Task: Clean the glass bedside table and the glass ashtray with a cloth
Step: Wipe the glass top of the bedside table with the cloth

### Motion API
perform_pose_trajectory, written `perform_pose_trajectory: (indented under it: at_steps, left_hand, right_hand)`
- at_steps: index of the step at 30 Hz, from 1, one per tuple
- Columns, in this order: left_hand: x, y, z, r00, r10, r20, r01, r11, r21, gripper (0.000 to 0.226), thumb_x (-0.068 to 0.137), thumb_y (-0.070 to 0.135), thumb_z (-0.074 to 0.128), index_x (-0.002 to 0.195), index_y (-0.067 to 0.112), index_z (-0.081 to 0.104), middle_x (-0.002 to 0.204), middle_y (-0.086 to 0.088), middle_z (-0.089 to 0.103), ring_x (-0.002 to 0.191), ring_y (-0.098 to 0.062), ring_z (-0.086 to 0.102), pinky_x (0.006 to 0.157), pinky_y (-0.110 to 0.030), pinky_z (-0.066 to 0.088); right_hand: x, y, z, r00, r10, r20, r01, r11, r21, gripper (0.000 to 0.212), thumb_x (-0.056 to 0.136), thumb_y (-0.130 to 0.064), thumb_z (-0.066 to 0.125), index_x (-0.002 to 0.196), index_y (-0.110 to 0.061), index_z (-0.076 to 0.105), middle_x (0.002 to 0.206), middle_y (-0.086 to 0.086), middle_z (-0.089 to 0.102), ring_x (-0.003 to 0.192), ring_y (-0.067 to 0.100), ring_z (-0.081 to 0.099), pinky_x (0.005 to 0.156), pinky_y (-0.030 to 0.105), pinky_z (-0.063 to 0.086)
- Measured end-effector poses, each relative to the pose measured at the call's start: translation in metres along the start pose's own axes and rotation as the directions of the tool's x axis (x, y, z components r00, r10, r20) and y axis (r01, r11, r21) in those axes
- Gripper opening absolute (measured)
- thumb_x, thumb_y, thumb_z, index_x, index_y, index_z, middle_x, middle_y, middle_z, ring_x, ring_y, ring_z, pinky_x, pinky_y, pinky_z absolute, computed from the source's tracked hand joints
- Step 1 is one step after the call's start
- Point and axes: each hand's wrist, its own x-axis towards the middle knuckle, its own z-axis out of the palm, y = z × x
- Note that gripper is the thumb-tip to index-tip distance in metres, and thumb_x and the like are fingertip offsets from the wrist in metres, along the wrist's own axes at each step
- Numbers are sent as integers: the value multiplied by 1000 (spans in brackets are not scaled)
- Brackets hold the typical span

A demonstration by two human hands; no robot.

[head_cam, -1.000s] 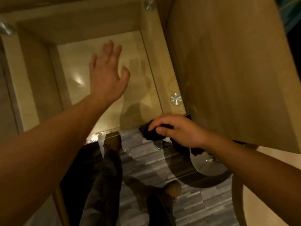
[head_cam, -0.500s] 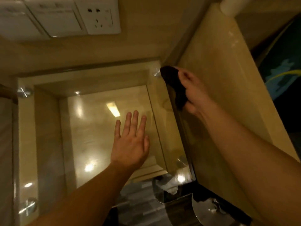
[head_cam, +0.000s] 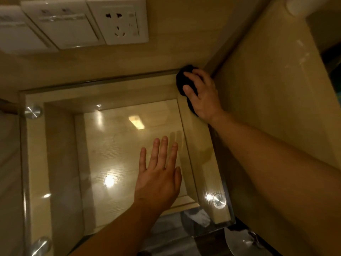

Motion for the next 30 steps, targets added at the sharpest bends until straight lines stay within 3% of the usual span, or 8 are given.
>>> perform_pose_trajectory:
  at_steps: [5, 10, 16, 21, 30]
  left_hand:
    - [-1, 0, 0, 1000, 2, -2, -2, 1000, -1, 69, 105, 45, 32, 167, 20, 16, 175, -11, 8, 162, -29, 0, 127, -62, 9]
    - [-1, -1, 4, 1000, -1, -2, 1, 1000, 26, 66, 107, 48, 20, 167, 21, 10, 176, -9, 1, 162, -27, -6, 128, -60, 4]
    - [0, -1, 6, 999, -13, -34, 14, 999, 41, 65, 107, 48, 19, 166, 24, 7, 176, -8, 3, 162, -24, -4, 129, -55, -2]
    - [-1, 1, 4, 998, -24, -63, 25, 999, 24, 65, 106, 47, 25, 166, 23, 14, 176, -8, 8, 162, -25, 1, 129, -58, 3]
    - [-2, 0, 1, 998, -8, -66, 9, 1000, 19, 64, 107, 48, 20, 166, 24, 10, 176, -8, 4, 163, -26, -2, 129, -56, 0]
  right_hand:
    - [-36, 2, -1, 1000, -5, -2, 5, 997, -73, 46, 105, -40, 50, 149, -24, 54, 154, 8, 44, 142, 33, 37, 114, 48, 33]
    - [-93, 8, 1, 1000, 16, -11, -16, 999, -49, 45, 103, -40, 53, 146, -26, 56, 152, 4, 45, 142, 29, 36, 113, 38, 27]
    - [-169, 10, -3, 999, 34, 19, -34, 998, -49, 47, 101, -40, 55, 145, -23, 57, 151, 7, 46, 141, 31, 38, 115, 50, 35]
    - [-232, 13, -5, 998, 51, 21, -51, 998, -30, 45, 100, -39, 58, 141, -22, 61, 147, 8, 50, 137, 31, 42, 110, 52, 39]
    - [-326, 25, -3, 998, 66, -16, -66, 998, -8, 38, 99, -25, 64, 137, -20, 66, 141, 11, 55, 132, 34, 47, 106, 53, 44]
